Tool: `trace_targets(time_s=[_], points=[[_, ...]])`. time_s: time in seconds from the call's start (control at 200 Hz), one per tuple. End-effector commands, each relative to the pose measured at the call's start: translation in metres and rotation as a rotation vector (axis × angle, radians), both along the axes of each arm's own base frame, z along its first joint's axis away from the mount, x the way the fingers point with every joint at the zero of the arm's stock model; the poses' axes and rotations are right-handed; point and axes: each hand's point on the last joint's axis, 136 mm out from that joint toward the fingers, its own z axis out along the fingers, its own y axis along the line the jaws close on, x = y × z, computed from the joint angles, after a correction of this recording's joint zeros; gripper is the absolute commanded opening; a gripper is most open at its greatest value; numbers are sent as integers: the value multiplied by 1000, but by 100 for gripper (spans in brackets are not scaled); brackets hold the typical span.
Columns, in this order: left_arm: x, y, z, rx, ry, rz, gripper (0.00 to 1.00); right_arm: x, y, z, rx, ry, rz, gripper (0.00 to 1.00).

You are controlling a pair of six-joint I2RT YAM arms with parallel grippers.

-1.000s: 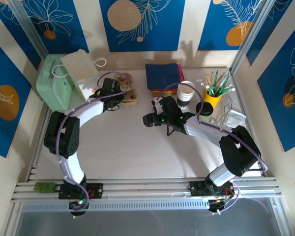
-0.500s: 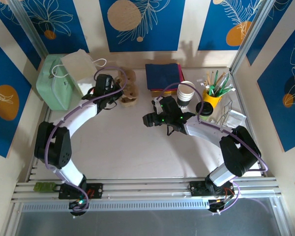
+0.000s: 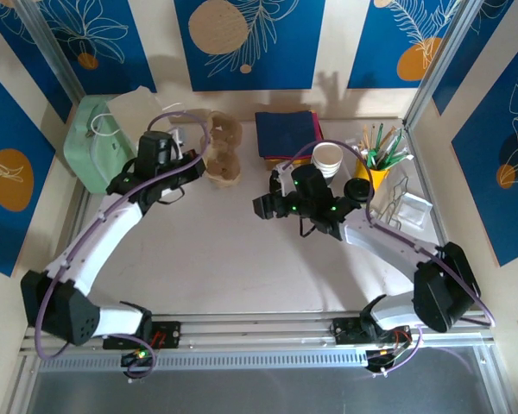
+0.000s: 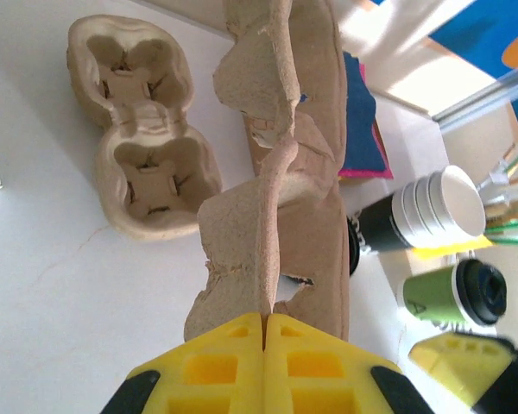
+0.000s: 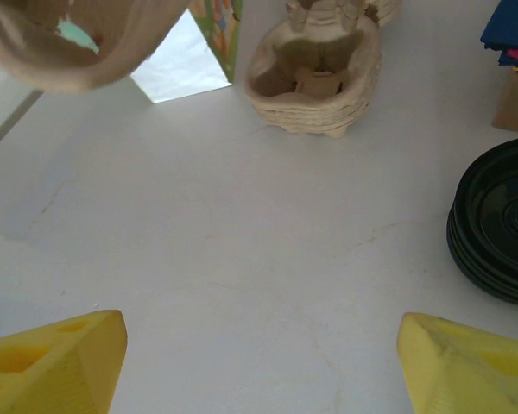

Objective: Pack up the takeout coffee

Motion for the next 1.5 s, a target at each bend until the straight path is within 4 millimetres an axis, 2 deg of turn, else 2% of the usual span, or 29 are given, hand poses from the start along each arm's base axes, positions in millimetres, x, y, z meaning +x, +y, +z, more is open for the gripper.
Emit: trace_targets(time_s=[0.0,0.25,0.425,0.605,0.905,1.331,1.496], points=[[-36,3,3,46,31,-114,0,-21,1,37,0,-1,81,82],[-91,-14,16,-15,72,-332,0,-57,3,92,-50,-27,160,82],[-124,-26,16,-59,110,-483,0,-72,12,107,-155,-46,182,82],[-143,-31,23,-95,102,-559,0,-81,27,99,-266,-21,226,82],[-158,-37,32,-129,76,-634,0,-84,43,81,-403,-7,265,79],[-159,-39,37,-144,60,-642,0,-79,49,80,-411,-32,251,70],[-159,-39,37,-146,65,-641,0,-77,53,77,-403,-29,257,69]])
